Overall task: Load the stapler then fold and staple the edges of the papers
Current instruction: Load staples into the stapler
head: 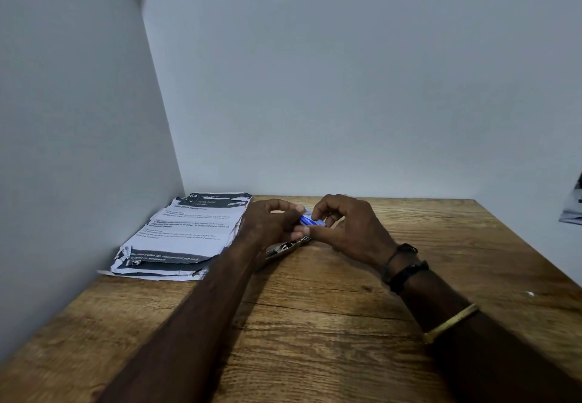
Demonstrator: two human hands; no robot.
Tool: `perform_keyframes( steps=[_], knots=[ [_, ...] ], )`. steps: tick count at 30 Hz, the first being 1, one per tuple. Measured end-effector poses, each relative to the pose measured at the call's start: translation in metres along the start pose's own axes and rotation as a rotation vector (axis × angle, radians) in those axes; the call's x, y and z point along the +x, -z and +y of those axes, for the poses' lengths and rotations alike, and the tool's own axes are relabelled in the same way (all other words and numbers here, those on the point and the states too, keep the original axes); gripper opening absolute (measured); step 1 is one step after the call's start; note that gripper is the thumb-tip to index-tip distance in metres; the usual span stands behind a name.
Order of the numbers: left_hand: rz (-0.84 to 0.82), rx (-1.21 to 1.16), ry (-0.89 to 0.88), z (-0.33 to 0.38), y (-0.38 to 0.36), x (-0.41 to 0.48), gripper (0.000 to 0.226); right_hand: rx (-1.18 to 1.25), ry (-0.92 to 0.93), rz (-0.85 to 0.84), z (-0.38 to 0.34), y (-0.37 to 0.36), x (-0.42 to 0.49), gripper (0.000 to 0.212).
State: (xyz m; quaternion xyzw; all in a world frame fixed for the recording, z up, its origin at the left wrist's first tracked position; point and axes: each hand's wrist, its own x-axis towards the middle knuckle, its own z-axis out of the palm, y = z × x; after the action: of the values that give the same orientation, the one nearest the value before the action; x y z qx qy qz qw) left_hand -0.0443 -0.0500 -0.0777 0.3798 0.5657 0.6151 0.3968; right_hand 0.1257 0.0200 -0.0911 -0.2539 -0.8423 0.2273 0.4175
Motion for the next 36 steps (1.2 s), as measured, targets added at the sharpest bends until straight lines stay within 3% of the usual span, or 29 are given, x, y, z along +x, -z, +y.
perform_keyframes(
  steps=[6,10,12,16,18,22,28,36],
  knots=[
    [0.225,0.210,-0.132,-0.004,0.012,0.008,0.015,-0.060,-0.077,-0.185,0.001,0.004,-0.004,0.012],
    [0.217,0.389,-0.187,-0.008,0.014,0.012,0.011,-0.157,-0.086,-0.383,-0.001,0.004,-0.008,0.010],
    [0.172,0.503,-0.202,-0.010,0.012,0.012,0.010,-0.154,-0.098,-0.338,-0.001,0.005,-0.007,0.006],
    [0.090,0.743,-0.185,-0.013,0.011,0.012,0.016,-0.251,-0.129,-0.077,0.007,0.013,-0.001,0.009],
    [0.071,0.851,-0.161,-0.014,0.011,0.012,0.018,-0.313,-0.193,-0.090,0.013,0.017,0.000,0.007],
    [0.025,1.025,-0.122,-0.017,0.009,0.014,0.023,-0.366,-0.313,-0.275,0.015,0.018,-0.003,0.005],
    [0.052,1.050,-0.154,-0.021,0.006,0.013,0.020,-0.395,-0.300,-0.300,0.016,0.017,-0.001,0.005],
    [0.053,1.163,-0.321,-0.018,-0.003,0.004,0.010,-0.284,-0.107,-0.093,0.010,0.010,-0.002,0.006]
  ],
)
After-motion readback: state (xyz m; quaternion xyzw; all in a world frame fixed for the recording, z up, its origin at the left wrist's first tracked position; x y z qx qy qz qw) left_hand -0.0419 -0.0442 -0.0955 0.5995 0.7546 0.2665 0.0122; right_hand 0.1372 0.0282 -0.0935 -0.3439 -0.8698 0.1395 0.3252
